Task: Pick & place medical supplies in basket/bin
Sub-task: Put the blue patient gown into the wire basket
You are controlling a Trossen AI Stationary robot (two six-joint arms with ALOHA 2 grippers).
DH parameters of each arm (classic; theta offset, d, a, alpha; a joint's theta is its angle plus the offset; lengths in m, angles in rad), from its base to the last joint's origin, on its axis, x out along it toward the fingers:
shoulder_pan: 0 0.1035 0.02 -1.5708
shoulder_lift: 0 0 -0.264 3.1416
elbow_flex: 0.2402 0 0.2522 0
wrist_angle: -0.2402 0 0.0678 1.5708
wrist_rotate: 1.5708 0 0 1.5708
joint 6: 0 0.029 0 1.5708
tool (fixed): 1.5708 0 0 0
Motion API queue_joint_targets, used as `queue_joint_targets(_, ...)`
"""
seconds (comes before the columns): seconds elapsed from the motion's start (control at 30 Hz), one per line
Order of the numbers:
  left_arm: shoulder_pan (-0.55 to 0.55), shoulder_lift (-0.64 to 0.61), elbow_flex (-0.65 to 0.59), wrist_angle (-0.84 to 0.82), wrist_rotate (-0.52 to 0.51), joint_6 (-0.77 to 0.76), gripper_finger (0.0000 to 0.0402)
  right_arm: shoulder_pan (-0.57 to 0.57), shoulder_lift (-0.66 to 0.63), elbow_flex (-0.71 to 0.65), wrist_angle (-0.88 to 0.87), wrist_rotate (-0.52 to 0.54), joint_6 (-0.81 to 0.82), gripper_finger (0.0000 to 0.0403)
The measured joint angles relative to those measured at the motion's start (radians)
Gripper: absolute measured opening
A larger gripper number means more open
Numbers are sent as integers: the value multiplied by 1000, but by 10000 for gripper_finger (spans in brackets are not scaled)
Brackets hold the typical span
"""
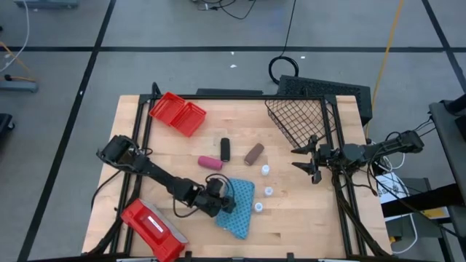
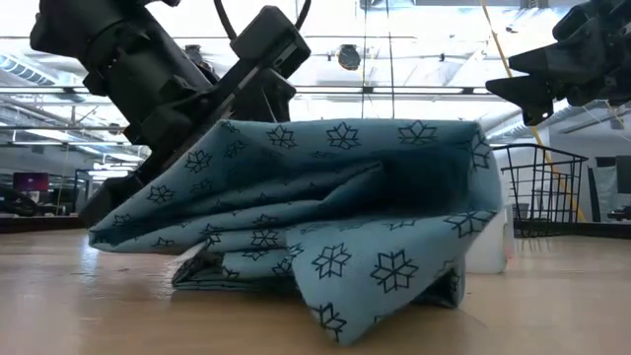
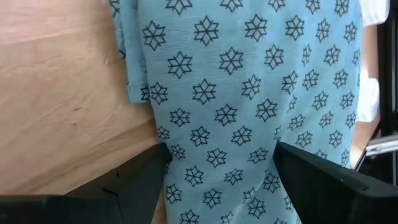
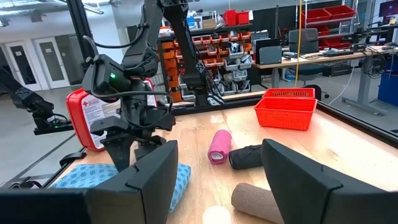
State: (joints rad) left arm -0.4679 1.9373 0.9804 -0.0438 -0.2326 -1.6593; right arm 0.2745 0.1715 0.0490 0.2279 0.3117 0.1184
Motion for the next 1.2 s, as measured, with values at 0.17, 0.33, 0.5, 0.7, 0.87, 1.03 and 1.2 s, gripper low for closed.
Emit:
queue_joint_targets(0.17, 2, -9, -4, -2, -11, 75, 310, 0, 0, 0, 0, -1, 0, 224)
queue_joint_targets(0.33, 15, -14, 0, -83, 29, 113, 309, 0, 0, 0, 0, 0, 0, 220)
queue_joint_targets(0.5, 19, -42, 3, -203, 90, 122, 286, 0, 0, 0, 0, 0, 0, 222)
queue_joint_targets(0.7, 9, -155, -8, -414, 129, 135, 235, 0, 0, 0, 0, 0, 0, 224)
queue_joint_targets(0.87, -1, -307, -14, -623, 116, 125, 200, 0, 0, 0, 0, -1, 0, 224)
queue_joint_targets(1.03, -9, -449, -13, -697, 51, 75, 175, 0, 0, 0, 0, -1, 0, 224)
queue_joint_targets(1.2, -11, -516, -12, -623, 36, 116, 159, 0, 0, 0, 0, -1, 0, 224)
